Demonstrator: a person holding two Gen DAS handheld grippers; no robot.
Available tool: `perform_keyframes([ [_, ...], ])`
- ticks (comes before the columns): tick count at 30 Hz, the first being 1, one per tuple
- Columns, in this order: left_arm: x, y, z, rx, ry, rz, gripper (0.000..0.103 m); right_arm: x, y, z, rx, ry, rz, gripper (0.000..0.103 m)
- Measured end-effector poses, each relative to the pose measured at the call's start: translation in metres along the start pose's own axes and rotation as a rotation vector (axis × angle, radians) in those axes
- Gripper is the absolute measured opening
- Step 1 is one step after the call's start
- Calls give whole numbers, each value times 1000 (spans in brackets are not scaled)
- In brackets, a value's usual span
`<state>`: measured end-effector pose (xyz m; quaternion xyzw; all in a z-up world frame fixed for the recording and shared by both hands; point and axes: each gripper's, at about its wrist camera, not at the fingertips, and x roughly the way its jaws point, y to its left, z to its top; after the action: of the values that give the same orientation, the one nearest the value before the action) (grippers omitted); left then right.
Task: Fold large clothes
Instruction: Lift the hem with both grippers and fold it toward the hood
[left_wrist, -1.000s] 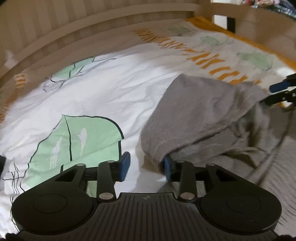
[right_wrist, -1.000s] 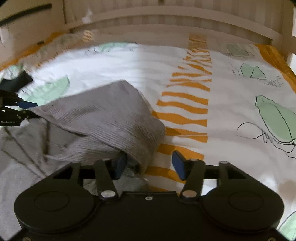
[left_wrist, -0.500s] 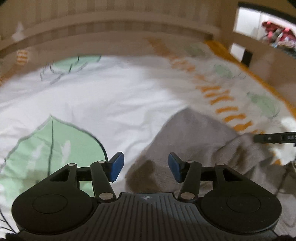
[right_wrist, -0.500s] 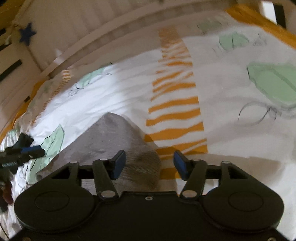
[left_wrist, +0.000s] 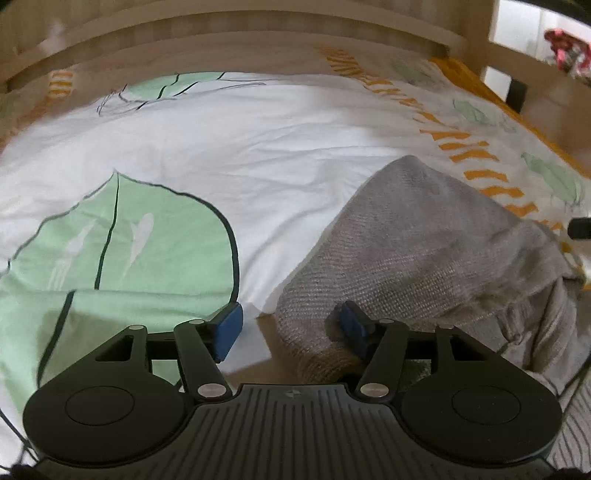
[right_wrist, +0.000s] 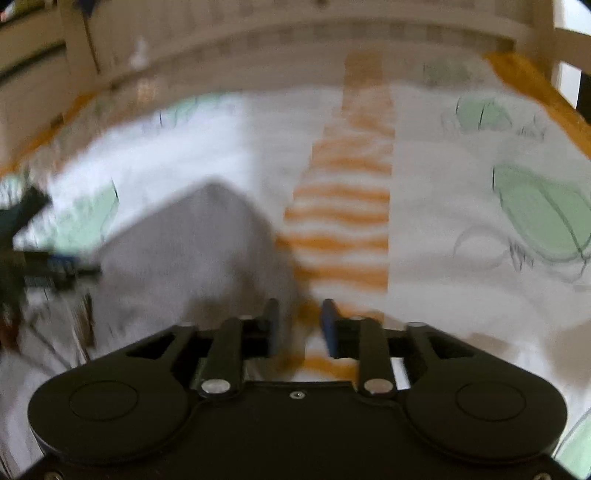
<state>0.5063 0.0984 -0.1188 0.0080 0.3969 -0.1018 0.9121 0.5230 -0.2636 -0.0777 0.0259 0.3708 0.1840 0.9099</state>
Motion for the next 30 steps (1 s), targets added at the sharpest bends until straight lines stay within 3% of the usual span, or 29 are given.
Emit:
perform_keyframes([
  [6,-2,12,20,-88,44,-59,59,24,9,32,-27,-1,38,51],
  [9,0,16,36,-99,26,-96,59,42,13,40,-33,29,63,57],
  [12,8,10,51,-42,20,-108,59,58,16,47,-47,60,65,57],
  [20,48,-23,65,141,122,-143,59,92,16,49,-22,129,104,58],
  [21,50,-22,65,128,120,-152,52,94,16,49,-18,131,110,58],
  [22,51,-20,64,110,115,-168,41,96,16,49,-13,132,118,56],
  [23,50,-18,65,92,110,-184,11,96,16,49,-12,133,125,51],
  [24,47,-18,66,79,98,-189,5,97,17,49,-14,134,130,24],
  [25,44,-19,66,79,88,-179,5,96,20,49,-24,131,121,11],
  [28,24,-29,62,154,13,-136,4,82,31,51,-81,80,85,10],
  [30,0,-32,56,166,-82,-119,4,65,37,51,-120,21,77,9],
])
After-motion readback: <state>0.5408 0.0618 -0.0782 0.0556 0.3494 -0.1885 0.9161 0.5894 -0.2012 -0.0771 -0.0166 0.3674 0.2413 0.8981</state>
